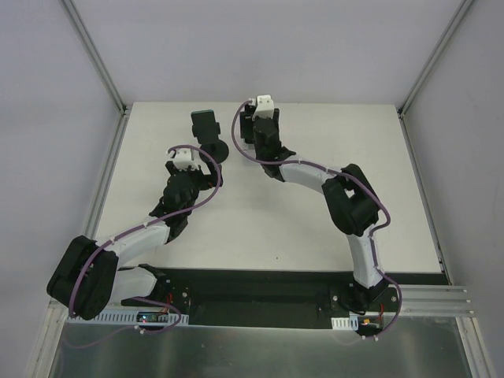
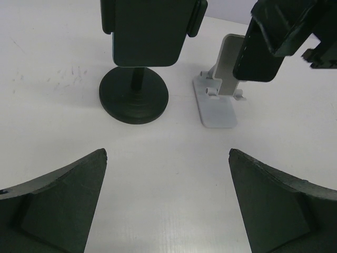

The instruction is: Place the phone on the phone stand

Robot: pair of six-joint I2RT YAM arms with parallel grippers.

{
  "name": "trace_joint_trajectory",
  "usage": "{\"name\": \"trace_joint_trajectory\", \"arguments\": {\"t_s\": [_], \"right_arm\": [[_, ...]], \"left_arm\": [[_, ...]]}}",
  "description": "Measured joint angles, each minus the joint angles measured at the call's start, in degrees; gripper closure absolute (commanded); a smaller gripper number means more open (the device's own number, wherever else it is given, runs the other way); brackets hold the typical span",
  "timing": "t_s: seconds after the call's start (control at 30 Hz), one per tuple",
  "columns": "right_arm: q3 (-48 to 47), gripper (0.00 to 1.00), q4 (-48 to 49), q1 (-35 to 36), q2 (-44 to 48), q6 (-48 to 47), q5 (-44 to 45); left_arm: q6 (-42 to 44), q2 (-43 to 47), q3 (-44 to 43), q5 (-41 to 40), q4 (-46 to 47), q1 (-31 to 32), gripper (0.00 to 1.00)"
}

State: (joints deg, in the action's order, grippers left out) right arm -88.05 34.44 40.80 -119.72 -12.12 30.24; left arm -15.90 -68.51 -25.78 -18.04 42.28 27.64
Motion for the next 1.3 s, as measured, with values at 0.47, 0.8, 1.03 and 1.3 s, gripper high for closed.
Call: {"name": "trace_joint_trajectory", "arguments": {"t_s": [0.47,0.8,1.03,1.3], "right_arm": [[-0.07,0.99,0.87,0.02,-6.19,0.00,-0.44],[-2.89,0.99,1.73,0.31,-8.48,-0.20,-0.42],[-3.04,0.99,2.49,0.79,-9.27,-0.72,1.51],[-3.02,0.76,2.56,1.01,-9.29,-0.79,2.19]], "left_arm": [[-0.02,0.00,0.00,0.00,0.02,0.00,0.02],[-0.07,0.00,0.22,0.00,0.04,0.00,0.02],[-0.09,0.02,0.28,0.00,0.04,0.00,0.02],[-0.09,0.02,0.33,-0.02,0.04,0.00,0.02]]}}
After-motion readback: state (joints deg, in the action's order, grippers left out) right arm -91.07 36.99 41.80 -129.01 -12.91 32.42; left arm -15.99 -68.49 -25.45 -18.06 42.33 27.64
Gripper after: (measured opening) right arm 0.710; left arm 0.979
